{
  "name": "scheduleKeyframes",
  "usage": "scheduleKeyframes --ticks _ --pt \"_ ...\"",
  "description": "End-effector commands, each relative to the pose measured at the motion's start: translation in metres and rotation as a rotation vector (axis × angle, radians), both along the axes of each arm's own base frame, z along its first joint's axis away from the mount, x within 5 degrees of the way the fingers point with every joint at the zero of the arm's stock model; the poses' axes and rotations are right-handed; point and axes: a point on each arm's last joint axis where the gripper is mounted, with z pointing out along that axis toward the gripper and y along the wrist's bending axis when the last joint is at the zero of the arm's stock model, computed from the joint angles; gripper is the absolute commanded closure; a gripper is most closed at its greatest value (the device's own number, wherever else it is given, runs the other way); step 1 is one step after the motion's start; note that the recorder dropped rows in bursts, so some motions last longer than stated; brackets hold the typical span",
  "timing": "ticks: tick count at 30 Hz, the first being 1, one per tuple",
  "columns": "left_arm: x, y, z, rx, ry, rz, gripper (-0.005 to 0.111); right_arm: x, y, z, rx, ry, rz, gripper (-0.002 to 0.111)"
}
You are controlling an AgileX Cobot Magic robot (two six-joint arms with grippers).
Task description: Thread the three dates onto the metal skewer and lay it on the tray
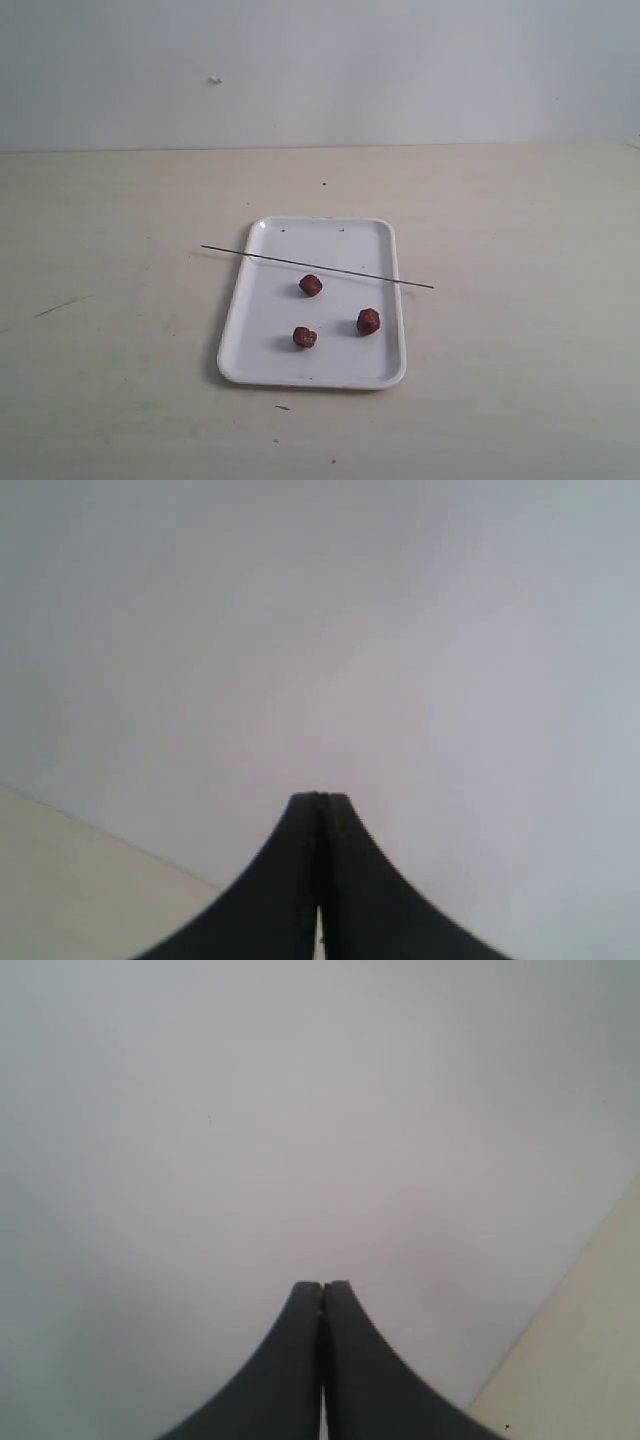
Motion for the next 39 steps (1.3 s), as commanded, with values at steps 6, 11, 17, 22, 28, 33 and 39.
scheduleKeyframes --ticks 6,11,17,22,28,33,39 --pt "-0.002 0.002 0.006 -0.143 -0.067 -0.020 0.106 0.003 0.008 0.058 -0.449 0.055 0.002 0.108" --pt "-0.004 0.003 0.010 -0.139 -0.118 -0.008 0.106 0.034 0.014 0.100 -0.745 0.191 0.057 0.108" --pt "-0.004 0.004 0.010 -0.148 -0.122 -0.007 0.106 0.100 0.019 0.124 -0.909 0.486 0.259 0.108" --pt "-0.004 0.005 0.010 -0.190 -0.119 -0.009 0.106 0.159 0.022 0.134 -1.015 0.758 0.481 0.108" --pt "-0.004 0.005 0.010 -0.183 -0.113 -0.009 0.106 0.228 0.026 0.123 -1.153 0.976 0.826 0.106" --pt "-0.002 0.003 0.006 -0.176 -0.069 -0.019 0.106 0.285 0.044 0.104 -1.274 0.819 1.110 0.105" --pt "0.000 0.001 -0.001 -0.180 0.012 -0.037 0.106 0.334 0.107 0.029 -1.629 0.995 1.377 0.097"
